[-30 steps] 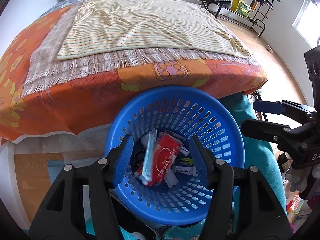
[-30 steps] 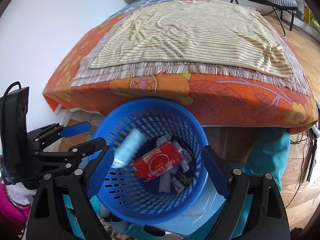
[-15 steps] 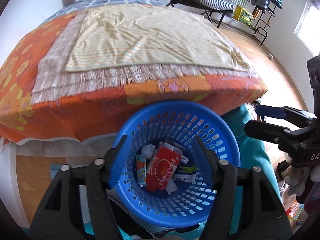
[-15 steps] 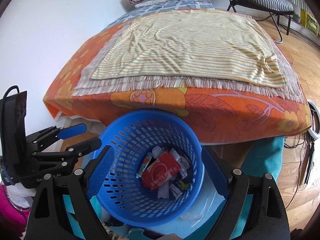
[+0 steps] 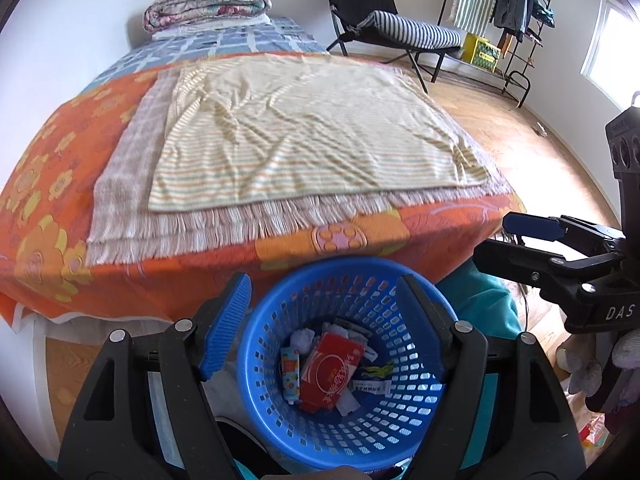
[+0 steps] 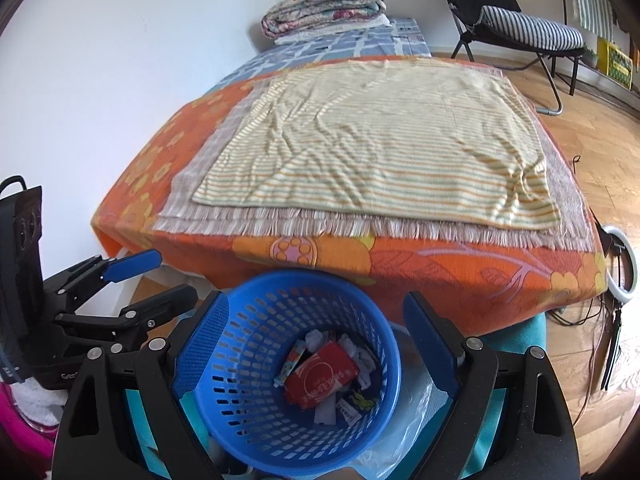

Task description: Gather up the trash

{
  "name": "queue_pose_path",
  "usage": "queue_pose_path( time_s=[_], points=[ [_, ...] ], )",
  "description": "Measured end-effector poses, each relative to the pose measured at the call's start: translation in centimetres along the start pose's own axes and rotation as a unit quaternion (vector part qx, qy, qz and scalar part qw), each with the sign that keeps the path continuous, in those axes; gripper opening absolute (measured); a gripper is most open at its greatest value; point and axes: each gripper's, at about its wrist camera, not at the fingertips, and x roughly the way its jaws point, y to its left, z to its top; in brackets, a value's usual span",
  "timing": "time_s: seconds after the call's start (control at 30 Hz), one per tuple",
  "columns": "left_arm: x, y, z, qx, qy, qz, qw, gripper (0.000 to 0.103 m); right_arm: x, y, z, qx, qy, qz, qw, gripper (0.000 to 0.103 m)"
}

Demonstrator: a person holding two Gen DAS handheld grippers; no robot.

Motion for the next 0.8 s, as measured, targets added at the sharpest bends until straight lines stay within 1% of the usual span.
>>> queue_pose_path(
  time_s=[0.13,0.23,0.27,0.53,0.6,0.67,0.8],
  points=[
    [-0.7,0.0,1.1,0.000,-0.016,-0.002,0.9999,0.079,-0.5,-0.5,0.9,0.006,-0.012,0.002,1.000,0.089],
    [-1.3,0.1,2.1,-0.002,-0.031,-0.001,0.9995,0.088,-0.8,-0.9,1.6,0.010,-0.022,0.002,1.000,0.089],
    [-1.4,0.1,2.4,-0.003,-0.036,-0.001,0.9993,0.089,-0.9,-1.0,1.8,0.011,-0.025,0.003,1.000,0.089],
    [-2.4,0.6,6.0,-0.008,-0.068,-0.004,0.9976,0.089,-1.4,-1.4,4.0,0.018,-0.059,0.010,0.998,0.089],
    [-2.6,0.8,6.9,-0.009,-0.080,-0.003,0.9968,0.091,-1.6,-1.4,4.7,0.019,-0.070,0.012,0.997,0.089],
    [-2.8,1.0,7.8,-0.012,-0.092,-0.002,0.9957,0.096,-1.7,-1.3,5.3,0.017,-0.081,0.010,0.997,0.089],
    [-2.8,1.7,8.8,-0.020,-0.108,0.001,0.9940,0.097,-1.6,-1.1,6.2,0.014,-0.096,0.008,0.995,0.089]
  ],
)
